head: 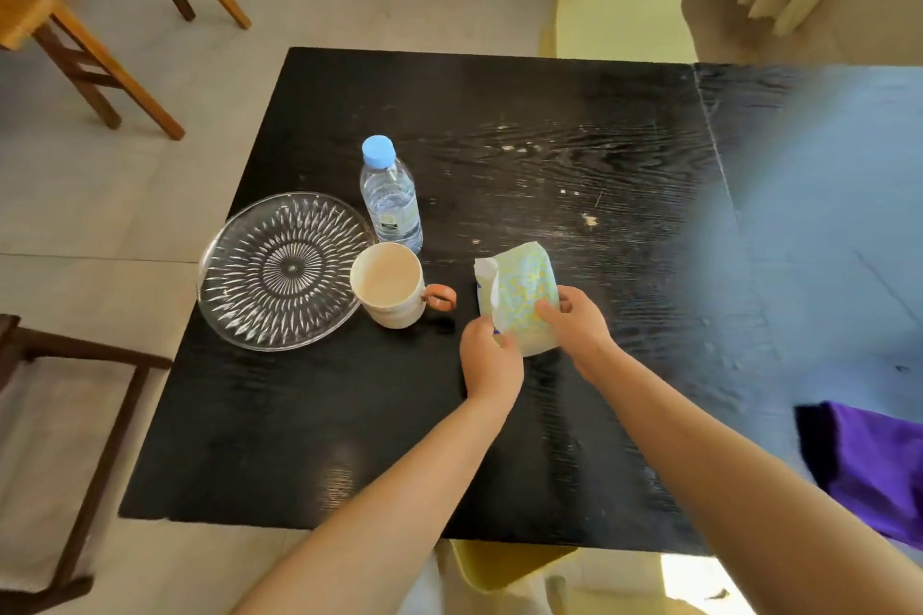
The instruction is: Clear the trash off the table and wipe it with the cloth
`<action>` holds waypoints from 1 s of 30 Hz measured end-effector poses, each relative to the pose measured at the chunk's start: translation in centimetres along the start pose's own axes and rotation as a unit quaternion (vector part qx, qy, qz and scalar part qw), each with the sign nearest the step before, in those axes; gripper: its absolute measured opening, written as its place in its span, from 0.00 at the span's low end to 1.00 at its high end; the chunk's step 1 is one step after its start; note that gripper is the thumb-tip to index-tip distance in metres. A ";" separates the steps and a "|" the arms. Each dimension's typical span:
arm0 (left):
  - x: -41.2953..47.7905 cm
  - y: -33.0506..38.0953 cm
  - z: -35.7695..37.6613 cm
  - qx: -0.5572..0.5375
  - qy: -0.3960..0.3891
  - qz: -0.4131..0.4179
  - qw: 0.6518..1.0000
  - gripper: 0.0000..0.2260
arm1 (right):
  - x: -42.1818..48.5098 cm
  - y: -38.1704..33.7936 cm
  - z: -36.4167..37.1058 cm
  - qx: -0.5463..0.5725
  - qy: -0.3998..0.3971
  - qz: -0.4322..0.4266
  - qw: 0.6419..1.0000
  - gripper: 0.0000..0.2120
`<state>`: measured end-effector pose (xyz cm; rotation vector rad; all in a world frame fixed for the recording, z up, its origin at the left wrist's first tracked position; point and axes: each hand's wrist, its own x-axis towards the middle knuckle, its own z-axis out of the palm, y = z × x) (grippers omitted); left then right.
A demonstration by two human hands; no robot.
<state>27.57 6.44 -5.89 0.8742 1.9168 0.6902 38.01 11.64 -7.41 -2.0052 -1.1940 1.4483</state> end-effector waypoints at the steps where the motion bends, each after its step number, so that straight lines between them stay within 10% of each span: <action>1: 0.4 -0.2 0.1 -0.004 0.011 0.013 1.000 0.11 | 0.4 0.0 0.4 0.017 0.008 0.002 1.000 0.14; 12: 1.1 -1.7 -0.2 0.009 -0.022 0.087 0.996 0.24 | 1.6 -0.5 3.7 -0.102 0.120 0.022 0.987 0.11; 30: 0.5 -1.1 -4.7 0.184 -0.193 0.137 0.954 0.30 | -2.7 0.3 2.5 -0.174 0.075 0.026 0.982 0.16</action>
